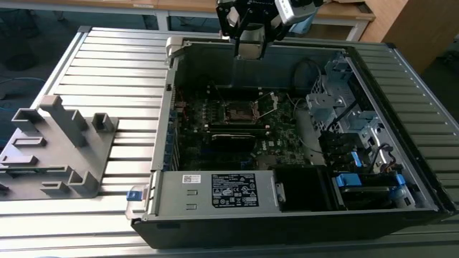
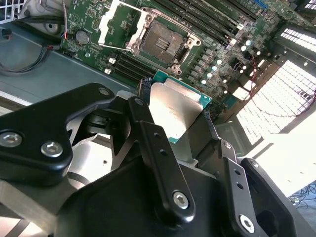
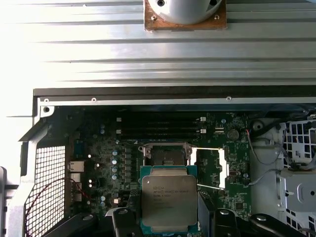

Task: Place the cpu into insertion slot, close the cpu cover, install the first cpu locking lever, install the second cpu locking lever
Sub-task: 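Place the cpu into insertion slot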

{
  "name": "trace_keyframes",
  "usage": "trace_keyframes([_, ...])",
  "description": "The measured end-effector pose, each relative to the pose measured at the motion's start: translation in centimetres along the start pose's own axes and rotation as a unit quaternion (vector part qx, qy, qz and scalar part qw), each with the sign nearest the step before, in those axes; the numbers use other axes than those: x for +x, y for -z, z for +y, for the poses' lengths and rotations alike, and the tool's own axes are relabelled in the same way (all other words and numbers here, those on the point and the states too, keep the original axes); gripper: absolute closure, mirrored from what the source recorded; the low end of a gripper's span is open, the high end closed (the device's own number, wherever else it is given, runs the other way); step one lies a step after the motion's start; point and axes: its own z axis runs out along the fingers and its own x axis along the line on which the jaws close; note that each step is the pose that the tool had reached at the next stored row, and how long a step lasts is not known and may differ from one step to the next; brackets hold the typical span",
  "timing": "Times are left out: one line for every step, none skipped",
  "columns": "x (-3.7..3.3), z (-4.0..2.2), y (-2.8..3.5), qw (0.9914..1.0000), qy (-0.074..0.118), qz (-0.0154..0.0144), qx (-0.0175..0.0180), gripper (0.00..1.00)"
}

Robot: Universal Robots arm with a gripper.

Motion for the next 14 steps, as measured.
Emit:
trace_keyframes([0.00, 0.00, -0.03, 1.00000, 0.000, 0.0000, 0.0001, 0.46])
trace_keyframes([0.00, 0.00, -0.03, 1.00000, 0.000, 0.0000, 0.0001, 0.46])
trace_keyframes([0.00, 0.00, -0.03, 1.00000, 0.000, 0.0001, 0.0002, 0.46])
trace_keyframes([0.00, -0.02, -0.20, 1.00000, 0.000, 0.0000, 0.0001, 0.46])
trace_keyframes([-0.01, -0.03, -0.36, 1.00000, 0.000, 0.0000, 0.0001, 0.46])
trace_keyframes([-0.01, -0.03, -0.36, 1.00000, 0.000, 0.0000, 0.0001, 0.46])
trace_keyframes([-0.01, -0.03, -0.36, 1.00000, 0.000, 0.0000, 0.0001, 0.46])
trace_keyframes([-0.01, -0.03, -0.39, 1.00000, 0.000, 0.0000, 0.0000, 0.46])
trace_keyframes([-0.01, -0.04, -0.45, 1.00000, 0.000, 0.0000, -0.0001, 0.46])
trace_keyframes([-0.01, -0.05, -0.51, 1.00000, 0.000, 0.0000, 0.0000, 0.46])
trace_keyframes([-0.01, -0.05, -0.58, 1.00000, 0.000, 0.0000, 0.0001, 0.46])
trace_keyframes([-0.01, -0.05, -0.62, 1.00000, 0.000, 0.0000, 0.0001, 0.46])
trace_keyframes([-0.01, -0.06, -0.62, 1.00000, 0.000, 0.0001, 0.0002, 0.46])
trace_keyframes([-0.01, -0.06, -0.62, 1.00000, 0.000, 0.0001, 0.0002, 0.46])
